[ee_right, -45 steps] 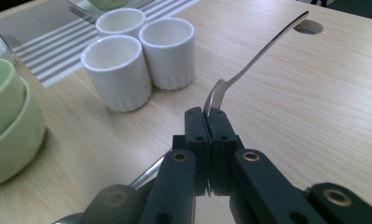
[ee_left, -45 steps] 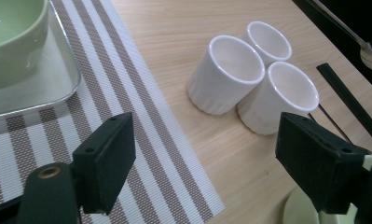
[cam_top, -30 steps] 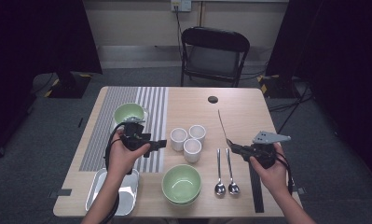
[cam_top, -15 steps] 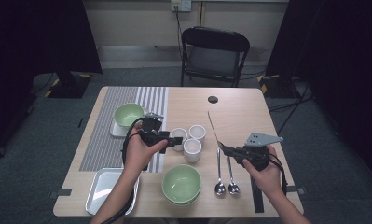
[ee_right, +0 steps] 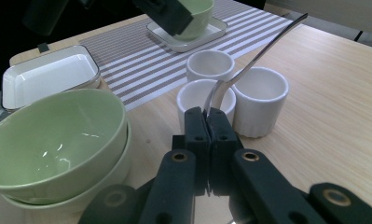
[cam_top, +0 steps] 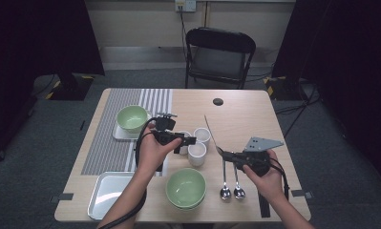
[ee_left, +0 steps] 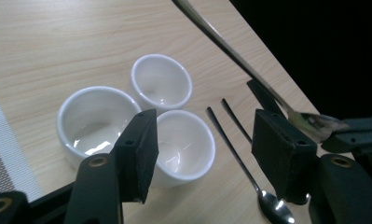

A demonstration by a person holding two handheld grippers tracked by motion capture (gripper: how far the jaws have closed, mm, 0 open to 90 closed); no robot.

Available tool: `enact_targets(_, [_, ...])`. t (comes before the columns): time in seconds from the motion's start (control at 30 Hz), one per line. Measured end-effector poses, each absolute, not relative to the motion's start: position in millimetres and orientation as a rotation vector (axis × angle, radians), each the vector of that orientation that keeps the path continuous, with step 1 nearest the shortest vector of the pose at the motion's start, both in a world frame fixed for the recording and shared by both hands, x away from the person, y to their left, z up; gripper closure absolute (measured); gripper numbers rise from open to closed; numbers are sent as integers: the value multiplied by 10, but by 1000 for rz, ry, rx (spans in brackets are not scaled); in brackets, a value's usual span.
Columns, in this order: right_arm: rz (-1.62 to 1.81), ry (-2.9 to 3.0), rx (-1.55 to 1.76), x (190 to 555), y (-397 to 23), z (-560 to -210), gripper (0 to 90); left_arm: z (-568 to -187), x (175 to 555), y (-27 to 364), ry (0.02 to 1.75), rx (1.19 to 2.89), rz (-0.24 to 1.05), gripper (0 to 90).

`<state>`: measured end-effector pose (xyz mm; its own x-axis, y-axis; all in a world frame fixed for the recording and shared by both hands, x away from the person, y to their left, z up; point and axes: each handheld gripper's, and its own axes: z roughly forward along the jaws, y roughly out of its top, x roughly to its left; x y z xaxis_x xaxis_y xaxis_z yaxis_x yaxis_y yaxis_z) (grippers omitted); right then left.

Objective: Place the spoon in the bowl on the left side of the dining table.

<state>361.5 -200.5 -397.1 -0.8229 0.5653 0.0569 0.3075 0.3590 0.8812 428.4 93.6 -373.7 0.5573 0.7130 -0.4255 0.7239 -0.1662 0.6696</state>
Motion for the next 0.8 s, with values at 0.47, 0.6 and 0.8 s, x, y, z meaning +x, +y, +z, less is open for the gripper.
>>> enact_targets(0.47, [1474,2368,725,3594,-1869,-3958,894,-3702,4320,772,1191,1850,-82,447])
enact_targets(0.6, [1482,2367,702,3581,-1826,-3946,894,-3708,4316,730,1208,1832,-118,468])
enact_targets(0.8, [1487,2361,668,3564,-1775,-3929,894,-3722,4323,686,1236,1808,-140,498])
